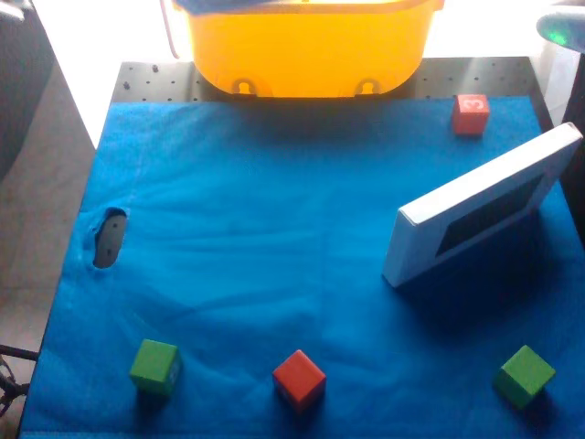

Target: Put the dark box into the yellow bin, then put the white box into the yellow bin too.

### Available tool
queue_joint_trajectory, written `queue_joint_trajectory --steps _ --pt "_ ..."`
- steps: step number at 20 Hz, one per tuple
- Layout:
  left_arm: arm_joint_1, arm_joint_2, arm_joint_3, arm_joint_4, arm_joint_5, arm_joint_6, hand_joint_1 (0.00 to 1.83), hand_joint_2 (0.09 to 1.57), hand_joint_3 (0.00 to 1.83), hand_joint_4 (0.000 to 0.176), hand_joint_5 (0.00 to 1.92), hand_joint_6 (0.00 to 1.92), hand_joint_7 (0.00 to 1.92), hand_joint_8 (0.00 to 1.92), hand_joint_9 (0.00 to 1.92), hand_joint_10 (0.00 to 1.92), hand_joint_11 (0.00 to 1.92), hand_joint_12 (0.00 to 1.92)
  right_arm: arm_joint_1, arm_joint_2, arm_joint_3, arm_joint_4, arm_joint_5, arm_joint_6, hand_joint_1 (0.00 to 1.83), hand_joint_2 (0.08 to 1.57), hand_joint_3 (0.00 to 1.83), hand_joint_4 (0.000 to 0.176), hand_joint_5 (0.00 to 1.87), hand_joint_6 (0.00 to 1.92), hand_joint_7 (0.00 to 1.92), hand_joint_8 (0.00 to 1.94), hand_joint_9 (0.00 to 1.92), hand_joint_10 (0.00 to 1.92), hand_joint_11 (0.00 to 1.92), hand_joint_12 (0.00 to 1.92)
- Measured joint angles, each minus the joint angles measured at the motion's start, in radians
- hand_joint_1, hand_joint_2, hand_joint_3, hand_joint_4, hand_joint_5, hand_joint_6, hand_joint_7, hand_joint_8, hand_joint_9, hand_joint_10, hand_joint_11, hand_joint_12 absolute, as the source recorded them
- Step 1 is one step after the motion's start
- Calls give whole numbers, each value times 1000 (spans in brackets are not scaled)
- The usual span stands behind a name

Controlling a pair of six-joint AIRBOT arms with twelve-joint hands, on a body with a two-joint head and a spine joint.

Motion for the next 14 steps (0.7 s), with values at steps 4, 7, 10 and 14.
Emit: queue_joint_trajectory --steps 4,7,10,14 --pt "-58 -35 55 5 77 3 1476 1163 3 0 775 1393 797 1088 819 1065 751 1549 0 -19 2 -2 -2 0 419 809 0 0 500 2 399 1 314 1 244 185" --pt "-87 -69 89 4 110 20 1233 1113 0 0 962 1115 997 860 935 302 559 1006 0 -36 8 -13 -1 0 455 782 0 0 450 2 355 0 267 0 202 169" --pt "-95 -111 134 -2 133 28 1221 1121 0 0 926 1164 1011 846 986 127 492 1006 0 -51 15 -7 -2 0 462 758 0 0 483 13 377 8 295 11 212 181" --pt "-107 -185 214 -16 173 29 1098 1081 8 24 1027 895 767 1056 708 1142 466 1646 17 -79 27 -34 -8 28 415 754 5 0 545 9 462 17 372 19 261 232"
